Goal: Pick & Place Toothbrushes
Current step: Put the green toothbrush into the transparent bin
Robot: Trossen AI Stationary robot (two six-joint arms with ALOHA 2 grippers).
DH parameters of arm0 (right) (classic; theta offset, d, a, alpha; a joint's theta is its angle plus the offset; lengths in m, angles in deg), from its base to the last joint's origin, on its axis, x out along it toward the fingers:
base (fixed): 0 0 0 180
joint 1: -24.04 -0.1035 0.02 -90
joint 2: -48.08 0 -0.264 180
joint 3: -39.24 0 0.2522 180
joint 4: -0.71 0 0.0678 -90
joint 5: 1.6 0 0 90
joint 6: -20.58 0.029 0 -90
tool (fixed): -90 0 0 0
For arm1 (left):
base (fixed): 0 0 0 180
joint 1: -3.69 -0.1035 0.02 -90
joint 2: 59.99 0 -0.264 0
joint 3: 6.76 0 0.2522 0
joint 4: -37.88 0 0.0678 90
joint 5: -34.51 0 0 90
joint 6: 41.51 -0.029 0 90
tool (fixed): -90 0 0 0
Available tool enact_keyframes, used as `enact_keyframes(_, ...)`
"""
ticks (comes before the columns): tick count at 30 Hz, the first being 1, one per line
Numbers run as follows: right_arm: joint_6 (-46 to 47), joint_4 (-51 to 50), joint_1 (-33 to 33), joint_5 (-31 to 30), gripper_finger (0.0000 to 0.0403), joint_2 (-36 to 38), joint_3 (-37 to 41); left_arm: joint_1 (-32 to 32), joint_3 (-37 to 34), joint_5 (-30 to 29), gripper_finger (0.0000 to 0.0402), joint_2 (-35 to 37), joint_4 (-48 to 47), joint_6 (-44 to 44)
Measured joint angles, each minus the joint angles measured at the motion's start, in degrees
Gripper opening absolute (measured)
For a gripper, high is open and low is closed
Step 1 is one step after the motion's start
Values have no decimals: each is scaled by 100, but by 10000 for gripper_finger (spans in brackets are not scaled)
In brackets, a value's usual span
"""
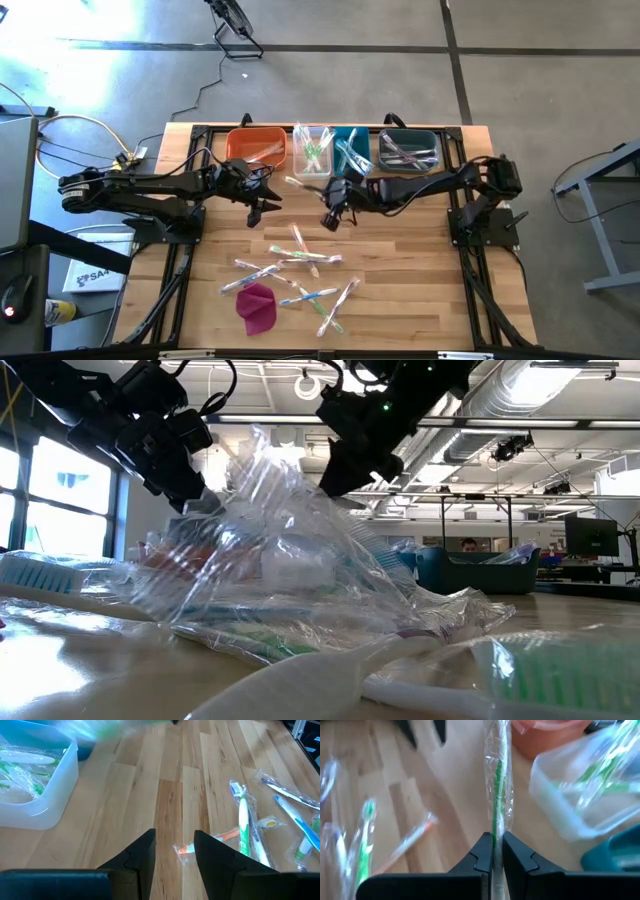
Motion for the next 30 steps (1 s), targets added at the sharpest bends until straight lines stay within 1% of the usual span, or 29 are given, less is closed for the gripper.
enact_keyframes(10,-277,1507,771,-4,16,-65,-2,1,0,0,132,0,2,-61)
enact_keyframes(13,-296,2017,948,57,16,-283,-2,2,-1,0,132,-2,4,-63)
enact_keyframes(18,-351,2938,1159,501,16,-844,0,0,1,0,132,-2,2,-64)
enact_keyframes(21,-365,3329,1249,522,16,-997,9,1,-1,0,132,-1,2,-66)
enact_keyframes(30,-220,3486,1385,451,18,-1001,4,0,-1,0,132,-2,7,-67)
